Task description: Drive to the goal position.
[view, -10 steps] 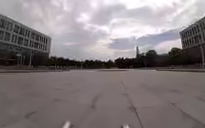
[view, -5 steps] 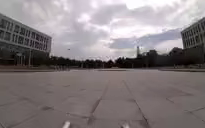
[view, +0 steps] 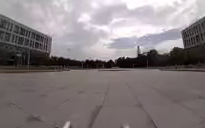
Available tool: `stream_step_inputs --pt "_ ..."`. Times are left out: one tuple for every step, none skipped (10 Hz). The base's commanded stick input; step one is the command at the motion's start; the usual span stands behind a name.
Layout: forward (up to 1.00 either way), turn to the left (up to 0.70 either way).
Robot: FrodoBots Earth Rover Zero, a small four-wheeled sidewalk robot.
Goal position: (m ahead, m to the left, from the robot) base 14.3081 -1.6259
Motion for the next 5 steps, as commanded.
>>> stream_step_inputs --pt "0.70 -0.23" --pt "0.70 -0.18" --pt "0.70 0.00" --pt "0.70 0.00" --pt "0.70 0.00"
